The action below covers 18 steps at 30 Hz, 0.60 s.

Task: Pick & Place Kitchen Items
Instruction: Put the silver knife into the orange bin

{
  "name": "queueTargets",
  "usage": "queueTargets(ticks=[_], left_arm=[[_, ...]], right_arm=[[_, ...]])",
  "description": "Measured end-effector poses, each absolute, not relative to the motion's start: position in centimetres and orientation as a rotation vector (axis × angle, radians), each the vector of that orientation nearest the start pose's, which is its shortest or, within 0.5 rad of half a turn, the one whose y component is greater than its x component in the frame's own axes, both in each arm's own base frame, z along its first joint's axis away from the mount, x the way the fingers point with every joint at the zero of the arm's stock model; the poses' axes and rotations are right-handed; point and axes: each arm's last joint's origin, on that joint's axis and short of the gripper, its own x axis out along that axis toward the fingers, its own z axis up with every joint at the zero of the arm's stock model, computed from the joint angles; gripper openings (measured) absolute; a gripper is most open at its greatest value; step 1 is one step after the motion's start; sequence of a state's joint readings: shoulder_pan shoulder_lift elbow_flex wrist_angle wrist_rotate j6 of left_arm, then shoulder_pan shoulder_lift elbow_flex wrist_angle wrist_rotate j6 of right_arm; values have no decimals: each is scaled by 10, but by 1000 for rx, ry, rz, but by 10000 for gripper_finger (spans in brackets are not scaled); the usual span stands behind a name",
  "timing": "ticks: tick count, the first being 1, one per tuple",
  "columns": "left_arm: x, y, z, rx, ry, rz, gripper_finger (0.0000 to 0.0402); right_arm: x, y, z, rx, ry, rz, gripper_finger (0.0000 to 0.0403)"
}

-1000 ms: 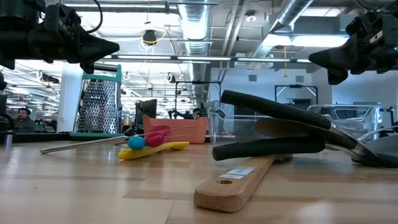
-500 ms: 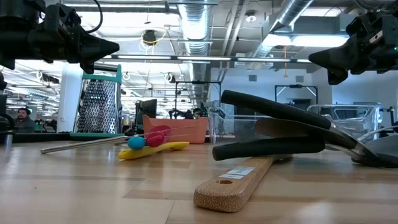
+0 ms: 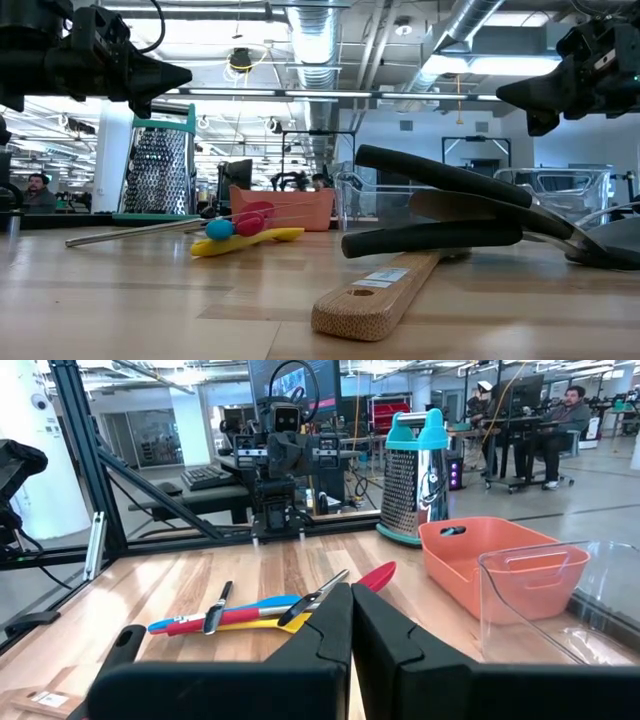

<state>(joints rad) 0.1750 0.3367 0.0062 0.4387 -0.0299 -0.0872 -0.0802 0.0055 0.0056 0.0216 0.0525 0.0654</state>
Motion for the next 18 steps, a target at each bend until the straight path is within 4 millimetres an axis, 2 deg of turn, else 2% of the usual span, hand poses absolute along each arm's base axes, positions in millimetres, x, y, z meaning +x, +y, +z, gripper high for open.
queueTargets(ticks=[18], left_arm=[[116,22,180,-76,-131,204,2]], right_arm=[[97,-9,167,106,-27,-130,0]])
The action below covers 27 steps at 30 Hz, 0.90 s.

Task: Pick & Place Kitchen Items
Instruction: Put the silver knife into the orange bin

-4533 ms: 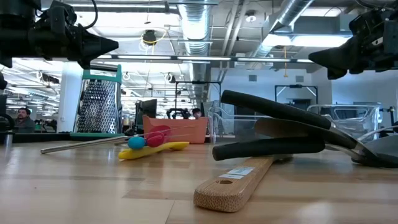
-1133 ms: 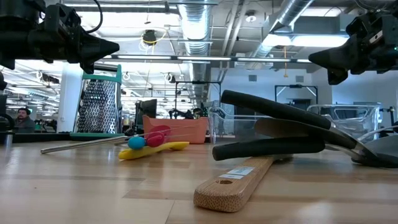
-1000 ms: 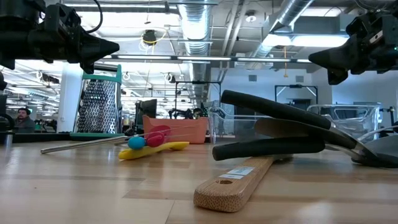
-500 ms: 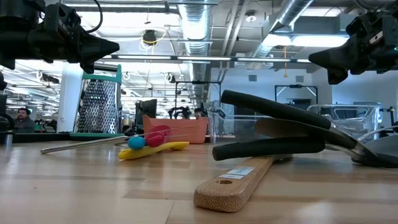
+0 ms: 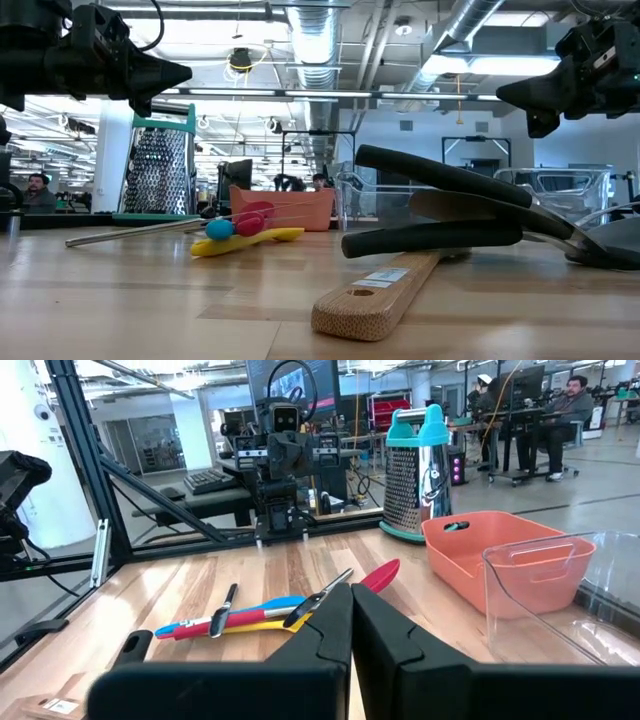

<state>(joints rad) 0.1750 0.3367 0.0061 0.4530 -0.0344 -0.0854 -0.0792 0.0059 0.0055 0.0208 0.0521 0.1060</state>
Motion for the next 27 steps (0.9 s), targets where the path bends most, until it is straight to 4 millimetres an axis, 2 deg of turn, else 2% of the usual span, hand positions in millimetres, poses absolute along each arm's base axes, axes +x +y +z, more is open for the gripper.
queueTargets(ticks=[10,17,21,27], left_arm=[[116,21,181,-74,-150,202,2],[116,19,200,-60,-224,104,2],[124,18,211,-60,-187,58,2],[146,13,220,-73,-55,3,2]], right_arm=[[97,-9,167,105,-28,-131,0],[97,-9,167,105,-28,-131,0],[97,-9,167,105,-29,-131,0],[97,-9,167,105,-29,-131,0]])
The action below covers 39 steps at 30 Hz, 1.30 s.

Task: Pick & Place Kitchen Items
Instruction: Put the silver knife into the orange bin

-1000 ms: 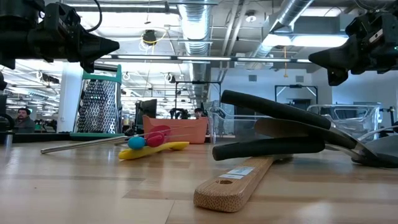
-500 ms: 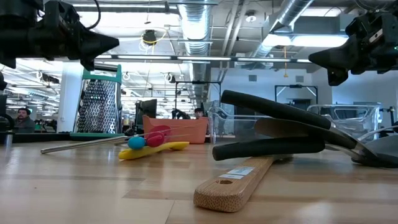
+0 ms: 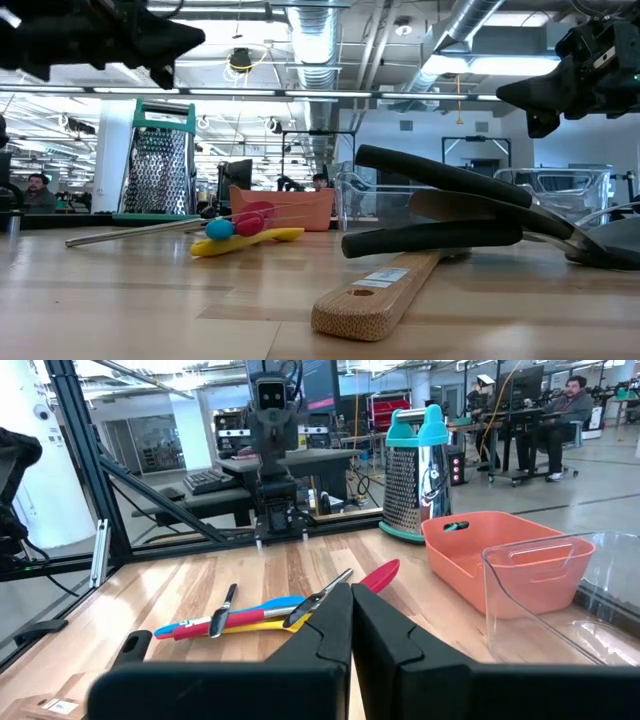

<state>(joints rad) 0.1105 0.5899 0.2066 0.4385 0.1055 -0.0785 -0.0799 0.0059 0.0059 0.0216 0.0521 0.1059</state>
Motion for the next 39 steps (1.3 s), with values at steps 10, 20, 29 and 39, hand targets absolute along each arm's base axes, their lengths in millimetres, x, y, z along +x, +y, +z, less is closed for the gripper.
queueTargets(ticks=[10,20,29,39], left_arm=[[174,-17,245,-18,190,-26,2],[166,-57,270,-78,229,-39,1],[182,-86,272,-40,405,22,1],[218,-108,247,-45,626,-26,2]], right_arm=[[97,-9,167,105,-28,-131,0],[97,-9,167,105,-27,-131,0],[97,-9,167,106,-27,-131,0],[97,-9,167,106,-27,-131,0]])
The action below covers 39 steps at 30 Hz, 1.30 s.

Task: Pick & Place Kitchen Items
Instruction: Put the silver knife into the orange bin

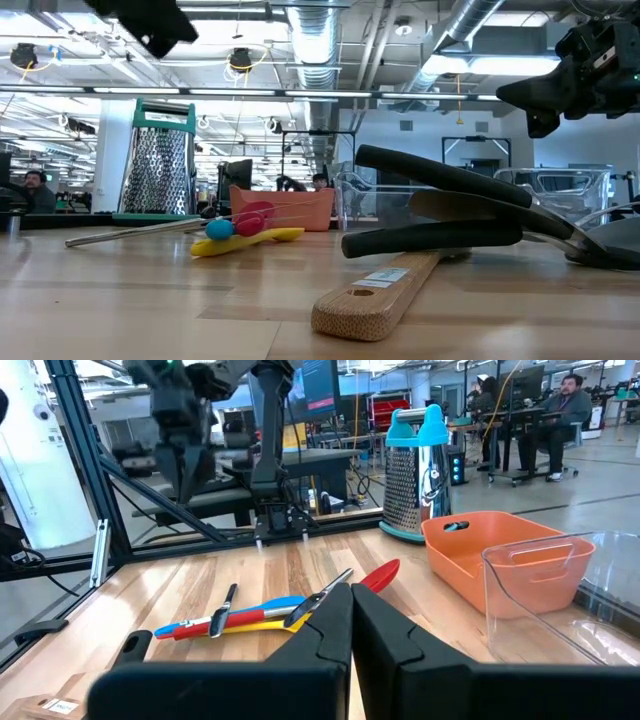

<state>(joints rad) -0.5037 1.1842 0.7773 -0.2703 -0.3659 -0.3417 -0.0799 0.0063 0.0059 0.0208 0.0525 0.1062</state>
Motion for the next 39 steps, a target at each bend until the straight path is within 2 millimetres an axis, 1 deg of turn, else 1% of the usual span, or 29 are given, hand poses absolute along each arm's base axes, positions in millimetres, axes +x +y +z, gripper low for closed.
queueTargets(ticks=[4,10,13,16,24,27,31,35,39], left_arm=[[224,-114,233,-45,697,-71,3],[231,-118,216,-16,759,-59,4],[234,-118,210,3,771,-31,12],[237,-117,206,9,785,-8,32],[245,-113,193,16,830,32,104],[248,-111,185,-10,858,65,131],[252,-111,174,-1,896,84,165],[254,-112,163,5,940,78,188],[257,-112,151,-1,975,109,201]], right_arm=[[97,-9,167,106,-27,-131,0],[97,-9,167,105,-27,-131,0],[97,-9,167,105,-27,-131,0],[97,-9,167,106,-27,-131,0],[97,-9,167,105,-27,-131,0],[97,-9,167,105,-27,-131,0],[97,-9,167,106,-27,-131,0],[97,-9,167,105,-27,-131,0],[97,-9,167,105,-27,-131,0]])
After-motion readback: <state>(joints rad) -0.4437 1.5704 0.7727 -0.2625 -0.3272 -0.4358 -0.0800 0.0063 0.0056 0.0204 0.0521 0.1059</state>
